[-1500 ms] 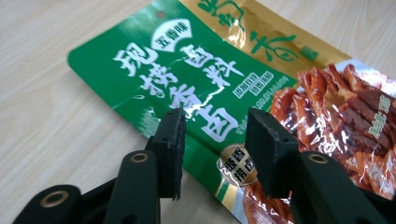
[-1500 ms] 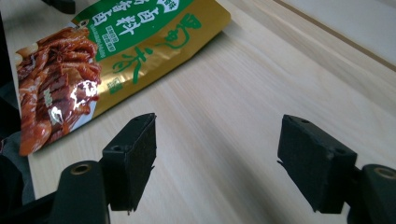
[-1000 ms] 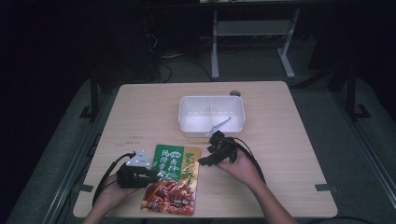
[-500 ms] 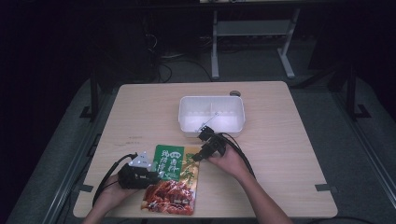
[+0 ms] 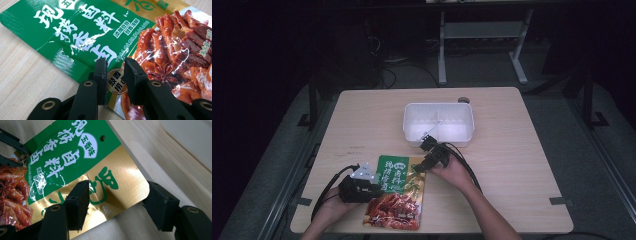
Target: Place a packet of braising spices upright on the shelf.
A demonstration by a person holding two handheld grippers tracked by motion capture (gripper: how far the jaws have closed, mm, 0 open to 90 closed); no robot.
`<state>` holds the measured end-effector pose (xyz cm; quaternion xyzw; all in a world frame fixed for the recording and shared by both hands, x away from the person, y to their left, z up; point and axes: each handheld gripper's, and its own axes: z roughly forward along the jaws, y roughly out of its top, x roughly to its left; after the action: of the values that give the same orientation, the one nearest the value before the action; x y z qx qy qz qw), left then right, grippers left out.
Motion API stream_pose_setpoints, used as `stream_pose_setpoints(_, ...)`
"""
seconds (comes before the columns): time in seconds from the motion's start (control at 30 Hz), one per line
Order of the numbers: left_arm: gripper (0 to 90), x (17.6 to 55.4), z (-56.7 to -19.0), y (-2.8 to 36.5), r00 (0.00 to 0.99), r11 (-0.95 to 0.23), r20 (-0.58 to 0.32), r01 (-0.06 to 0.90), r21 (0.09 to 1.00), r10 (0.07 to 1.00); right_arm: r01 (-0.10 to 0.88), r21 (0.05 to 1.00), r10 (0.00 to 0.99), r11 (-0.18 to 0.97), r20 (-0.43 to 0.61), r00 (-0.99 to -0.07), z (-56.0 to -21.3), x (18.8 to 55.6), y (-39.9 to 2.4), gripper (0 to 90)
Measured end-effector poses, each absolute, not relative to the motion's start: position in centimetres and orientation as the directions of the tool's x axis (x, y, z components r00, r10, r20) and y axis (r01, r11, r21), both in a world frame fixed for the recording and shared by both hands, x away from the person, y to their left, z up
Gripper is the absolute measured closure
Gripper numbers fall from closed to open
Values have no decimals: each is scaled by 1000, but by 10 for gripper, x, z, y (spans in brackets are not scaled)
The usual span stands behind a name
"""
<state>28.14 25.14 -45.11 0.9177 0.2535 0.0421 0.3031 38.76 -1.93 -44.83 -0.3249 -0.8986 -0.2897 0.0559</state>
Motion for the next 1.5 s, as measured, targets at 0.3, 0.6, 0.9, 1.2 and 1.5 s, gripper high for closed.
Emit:
stream_pose_setpoints(0.3,711,282,-451,251,868,-689,-75,440,576,491,580,511,516,634,279,-810,-430,379,-19,462)
stream_pose_setpoints(0.6,700,282,-451,250,867,-689,-69,438,577,493,551,545,412,633,366,-835,-417,371,-11,622)
stream_pose_setpoints(0.9,700,281,-451,250,867,-690,-67,438,577,494,553,494,419,671,362,-833,-429,377,2,713)
stream_pose_setpoints(1.2,698,281,-451,250,869,-692,-66,435,576,491,590,455,449,667,385,-806,-441,386,4,799)
stream_pose_setpoints(1.5,690,281,-451,250,869,-691,-66,434,578,490,603,451,454,658,400,-796,-446,389,4,885)
